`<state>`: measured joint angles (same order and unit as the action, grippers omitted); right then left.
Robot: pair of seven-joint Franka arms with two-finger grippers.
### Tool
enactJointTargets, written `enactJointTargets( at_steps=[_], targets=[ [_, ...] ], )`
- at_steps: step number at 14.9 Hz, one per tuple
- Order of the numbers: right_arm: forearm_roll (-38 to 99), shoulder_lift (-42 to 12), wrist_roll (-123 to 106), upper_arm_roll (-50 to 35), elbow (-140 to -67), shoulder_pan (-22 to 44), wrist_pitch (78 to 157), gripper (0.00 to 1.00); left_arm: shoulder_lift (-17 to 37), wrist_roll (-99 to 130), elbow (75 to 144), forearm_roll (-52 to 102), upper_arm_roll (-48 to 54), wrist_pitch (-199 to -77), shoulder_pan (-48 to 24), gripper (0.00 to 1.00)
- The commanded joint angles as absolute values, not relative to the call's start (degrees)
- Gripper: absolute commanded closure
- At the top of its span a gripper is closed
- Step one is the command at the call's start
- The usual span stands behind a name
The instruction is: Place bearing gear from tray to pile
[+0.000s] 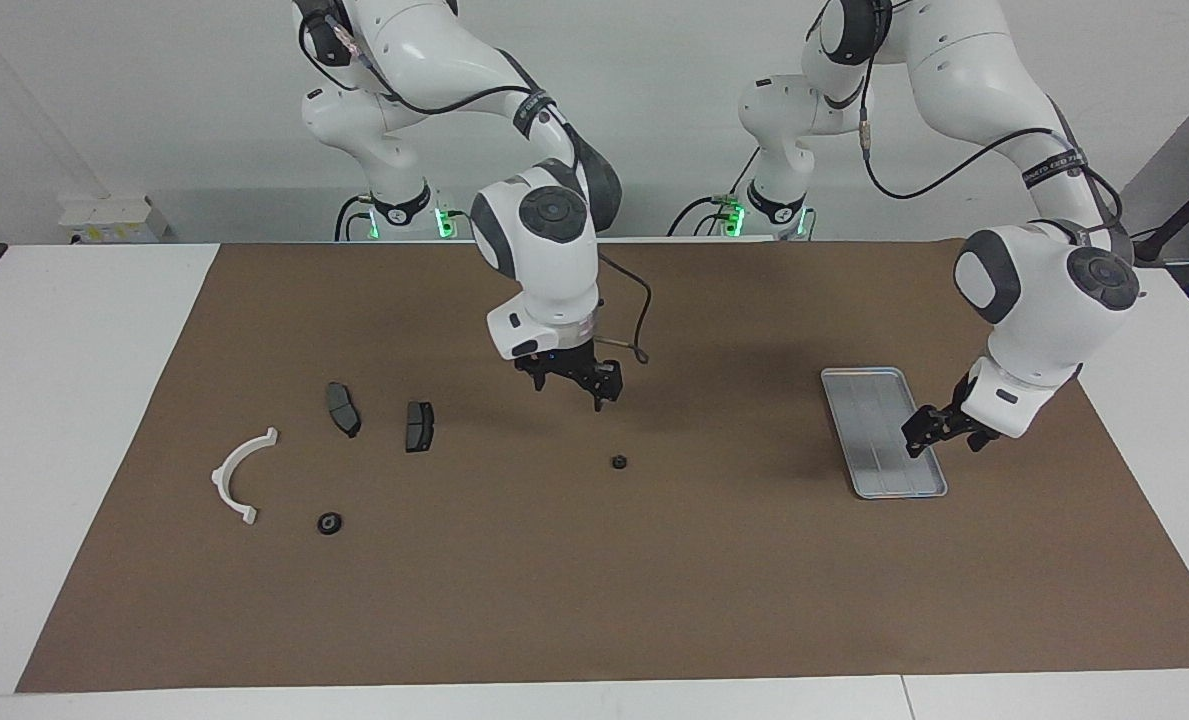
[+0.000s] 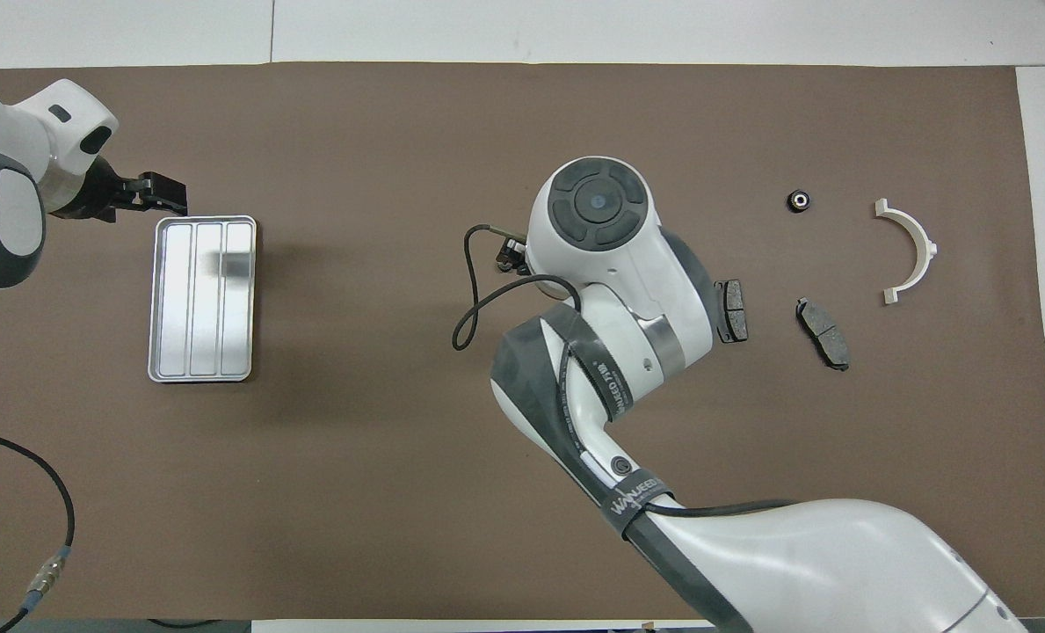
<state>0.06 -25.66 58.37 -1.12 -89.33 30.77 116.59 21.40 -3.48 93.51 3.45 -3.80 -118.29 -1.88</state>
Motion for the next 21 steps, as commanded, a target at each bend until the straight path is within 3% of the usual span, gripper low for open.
enactJointTargets(
  at_steps=[1, 11, 15, 18, 21],
  targets=[
    [-1.4, -32.15, 63.44, -0.97, -84.3, 32.08, 117.6, 0.0, 17.06, -7.29, 98.17, 5.01, -3.16, -117.6, 0.08, 0.0],
    [-2.55, -43.76, 67.5, -0.7, -72.69, 34.01, 118.39, 0.0, 16.0, -9.23, 101.69, 5.1, -3.34, -120.84, 0.18, 0.0],
    [-2.72, -45.26, 67.59, -0.44, -72.07, 33.92, 118.74, 0.0, 15.82, -9.14, 101.69, 5.01, -3.34, -121.12, -0.79, 0.0],
    [-2.99, -46.23, 67.76, -0.44, -71.98, 33.93, 119.18, 0.03, 12.15, -9.23, 103.61, 5.01, -3.34, -119.71, -0.88, 0.0],
    [-2.99, -46.41, 67.76, -0.44, -71.98, 33.93, 119.0, 0.16, 6.08, -9.32, 108.18, 5.01, -3.34, -118.75, -0.53, 0.0]
  ],
)
